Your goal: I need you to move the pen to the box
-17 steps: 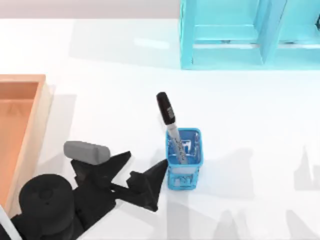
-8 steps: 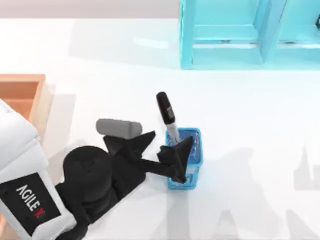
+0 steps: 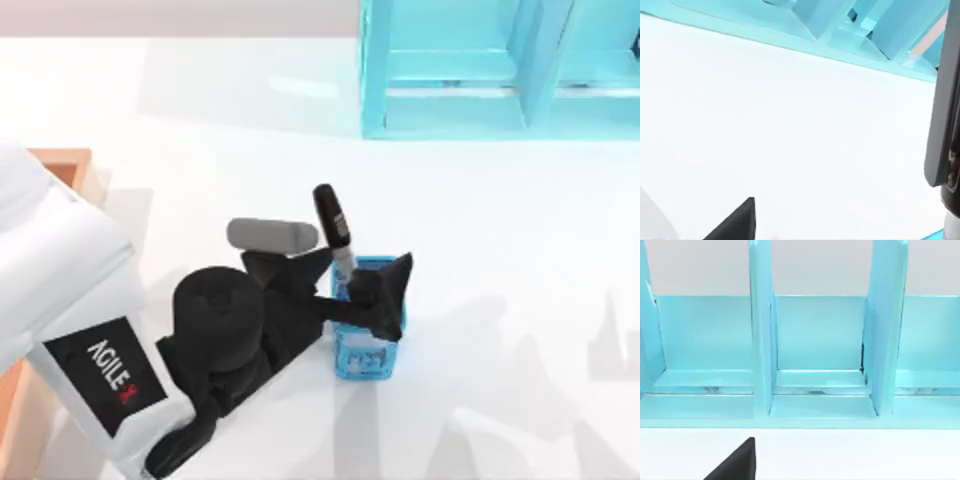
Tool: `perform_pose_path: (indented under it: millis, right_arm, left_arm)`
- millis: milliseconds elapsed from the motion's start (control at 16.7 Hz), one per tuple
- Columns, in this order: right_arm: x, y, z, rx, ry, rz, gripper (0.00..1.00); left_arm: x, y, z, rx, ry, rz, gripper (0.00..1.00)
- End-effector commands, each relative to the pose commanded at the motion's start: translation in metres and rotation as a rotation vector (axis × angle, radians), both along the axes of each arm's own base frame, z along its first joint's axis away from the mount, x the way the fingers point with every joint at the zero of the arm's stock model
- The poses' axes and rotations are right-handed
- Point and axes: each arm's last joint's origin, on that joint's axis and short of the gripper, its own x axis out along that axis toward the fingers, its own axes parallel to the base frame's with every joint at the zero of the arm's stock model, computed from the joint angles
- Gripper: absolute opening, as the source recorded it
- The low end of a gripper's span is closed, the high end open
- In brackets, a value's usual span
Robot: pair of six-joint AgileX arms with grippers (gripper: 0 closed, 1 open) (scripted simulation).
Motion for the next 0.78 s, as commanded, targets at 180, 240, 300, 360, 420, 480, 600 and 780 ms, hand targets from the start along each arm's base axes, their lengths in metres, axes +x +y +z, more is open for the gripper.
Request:
perform_pose_path:
  millis: [180, 240, 300, 360, 420, 480, 600, 780]
  right_arm:
    - [0.0, 0.0, 0.0, 0.0, 0.0, 0.0, 1.0]
    - [0.0, 0.0, 0.0, 0.0, 0.0, 0.0, 1.0]
    - [0.0, 0.0, 0.0, 0.0, 0.0, 0.0, 1.0]
    - [0.0, 0.0, 0.0, 0.0, 0.0, 0.0, 1.0]
    - [0.0, 0.0, 0.0, 0.0, 0.0, 0.0, 1.0]
    - [0.0, 0.0, 0.0, 0.0, 0.0, 0.0, 1.0]
    - [0.0, 0.0, 0.0, 0.0, 0.0, 0.0, 1.0]
    - [0.0, 0.0, 0.0, 0.0, 0.0, 0.0, 1.0]
  left_arm:
    - [0.0, 0.0, 0.0, 0.0, 0.0, 0.0, 0.85]
    - [0.0, 0.0, 0.0, 0.0, 0.0, 0.0, 0.77]
    - [0.0, 0.0, 0.0, 0.0, 0.0, 0.0, 0.7]
    - [0.0, 0.0, 0.0, 0.0, 0.0, 0.0, 0.62]
    - [0.0, 0.0, 0.0, 0.0, 0.0, 0.0, 0.55]
    - [0.0, 0.0, 0.0, 0.0, 0.0, 0.0, 0.47]
    - [0.0, 0.0, 0.0, 0.0, 0.0, 0.0, 0.32]
    - [0.0, 0.0, 0.0, 0.0, 0.0, 0.0, 0.1]
